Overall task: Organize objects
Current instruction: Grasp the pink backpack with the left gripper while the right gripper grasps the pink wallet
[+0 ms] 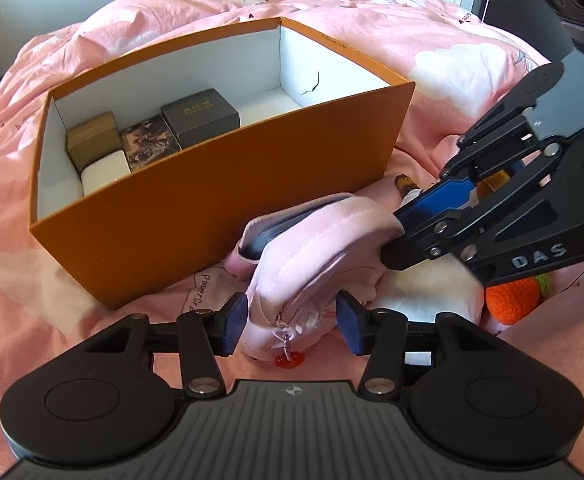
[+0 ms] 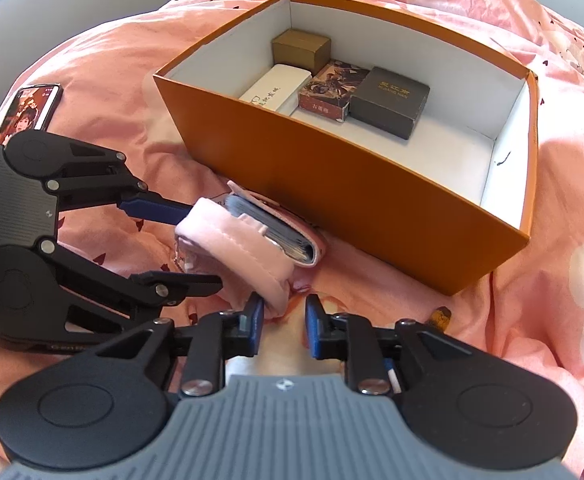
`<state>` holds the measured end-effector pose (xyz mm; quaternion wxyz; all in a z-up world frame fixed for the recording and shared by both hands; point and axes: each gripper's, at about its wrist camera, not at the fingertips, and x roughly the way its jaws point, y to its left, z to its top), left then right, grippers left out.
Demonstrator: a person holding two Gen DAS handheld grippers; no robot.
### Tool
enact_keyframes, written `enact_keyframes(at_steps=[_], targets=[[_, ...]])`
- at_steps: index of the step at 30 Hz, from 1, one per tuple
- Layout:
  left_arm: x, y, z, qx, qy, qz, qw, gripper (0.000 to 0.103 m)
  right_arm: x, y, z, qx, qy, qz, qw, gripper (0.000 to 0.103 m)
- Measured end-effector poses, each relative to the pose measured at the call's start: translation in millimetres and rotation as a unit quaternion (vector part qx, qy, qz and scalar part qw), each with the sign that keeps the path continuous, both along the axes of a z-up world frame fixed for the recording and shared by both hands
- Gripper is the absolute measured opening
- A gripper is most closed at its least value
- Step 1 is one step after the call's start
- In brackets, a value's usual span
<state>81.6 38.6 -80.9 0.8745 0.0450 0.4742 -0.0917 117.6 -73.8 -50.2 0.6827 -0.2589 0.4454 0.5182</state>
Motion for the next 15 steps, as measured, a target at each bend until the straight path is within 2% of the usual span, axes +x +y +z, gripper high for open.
enact_keyframes(at_steps=[4,7,8,12,15], targets=[[6,4,-6,-0.01,0.008,0.015,0.9998,0.059,5,-8,6,0.003,0.005,-0.007,1.0,0.023],[9,6,-9,-0.007,0.014,0.023,0.9996,0.047,10,-13,13,0.004,-0.021,-0.013,1.0,0.023],[11,6,-10,-0.001,0.02,0.03,0.9994,0.04,12,-14,15,0.004,-0.028,-0.015,0.999,0.023],[13,13,-11,-0.016,0.033,0.051,0.998,0.032,22,-8,9,0.005,-0.04,-0.011,0.999,0.023],[12,16,-8,-0.025,0.037,0.07,0.9965,0.029,20,2,0,0.007,-0.049,0.018,0.999,0.024]])
